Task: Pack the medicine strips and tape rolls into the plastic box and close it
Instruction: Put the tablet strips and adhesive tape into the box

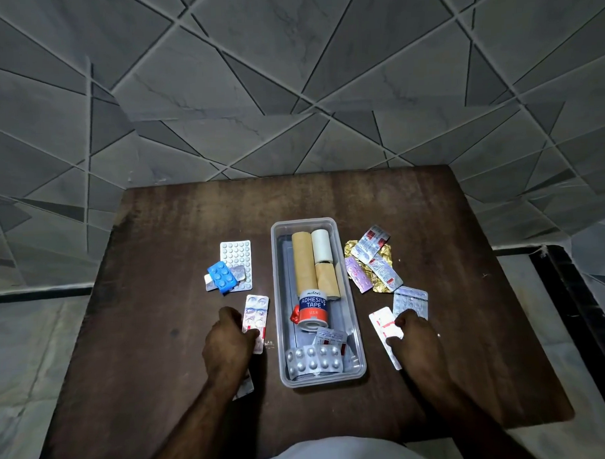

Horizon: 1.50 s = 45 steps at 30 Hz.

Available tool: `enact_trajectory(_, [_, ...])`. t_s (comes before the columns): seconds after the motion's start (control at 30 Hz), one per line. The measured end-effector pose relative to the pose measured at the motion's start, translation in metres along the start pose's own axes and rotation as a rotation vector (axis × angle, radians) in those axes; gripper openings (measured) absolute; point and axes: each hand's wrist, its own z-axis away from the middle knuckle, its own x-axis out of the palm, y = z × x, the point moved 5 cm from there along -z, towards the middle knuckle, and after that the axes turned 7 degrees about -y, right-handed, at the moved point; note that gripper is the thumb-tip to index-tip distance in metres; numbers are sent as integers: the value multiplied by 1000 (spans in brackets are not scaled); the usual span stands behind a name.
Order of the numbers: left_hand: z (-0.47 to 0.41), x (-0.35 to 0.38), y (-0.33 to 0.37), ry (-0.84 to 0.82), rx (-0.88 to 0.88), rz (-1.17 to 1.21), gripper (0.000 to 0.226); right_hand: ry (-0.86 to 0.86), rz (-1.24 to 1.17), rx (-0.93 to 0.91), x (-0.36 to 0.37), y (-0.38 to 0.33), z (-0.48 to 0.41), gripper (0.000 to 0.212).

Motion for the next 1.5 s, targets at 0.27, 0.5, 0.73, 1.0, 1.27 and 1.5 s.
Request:
enact_trajectory(0.27, [-14,-2,-12,-80,-137,268,11,-25,-394,142,-9,10,-13,16])
enact_trajectory(0.5, [-16,-15,-11,-102,-132,531,6,-12,-677,89,-31,-10,-14,18])
enact_trajectory(0.73, [-21,-41,33,-129,-28,744,15,-14,-839,-17,-50,-59,-24,16])
enact_trajectory(1.0, [-36,-33,110,-92,110,608,5,-28,-752,-112,-49,-129,-49,15])
enact_trajectory(1.27, [-47,-20,135,8,76,161,26,5,-522,-98,-40,-162,-76,30])
enact_trajectory(1.5, [-47,-17,151,29,163,-72,24,-25,-439,-98,-26,-184,-88,30])
